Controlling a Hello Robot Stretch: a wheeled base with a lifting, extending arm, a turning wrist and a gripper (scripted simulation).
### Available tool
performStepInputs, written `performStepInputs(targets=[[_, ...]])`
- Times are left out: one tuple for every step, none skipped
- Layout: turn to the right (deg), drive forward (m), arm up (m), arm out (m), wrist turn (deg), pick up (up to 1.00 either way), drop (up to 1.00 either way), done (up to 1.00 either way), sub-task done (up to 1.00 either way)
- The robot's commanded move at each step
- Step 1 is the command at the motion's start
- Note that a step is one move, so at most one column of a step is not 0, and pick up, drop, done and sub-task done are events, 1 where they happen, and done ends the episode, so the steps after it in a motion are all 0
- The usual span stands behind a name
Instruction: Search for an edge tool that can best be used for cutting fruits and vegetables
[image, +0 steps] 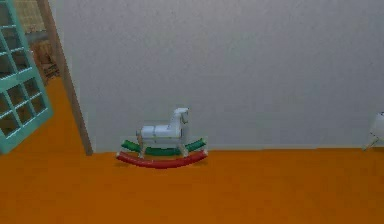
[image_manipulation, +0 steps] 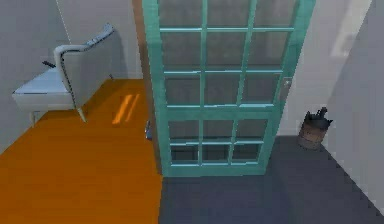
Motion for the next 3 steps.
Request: performStepInputs(targets=[[-6.0,0.0,0.0,0.0,0.0,0.0,0.0,0.0,0.0],[0.0,0.3,0.0,0.0,0.0,0.0,0.0,0.0,0.0],[-21.0,0.0,0.0,0.0,0.0,0.0,0.0,0.0,0.0]])
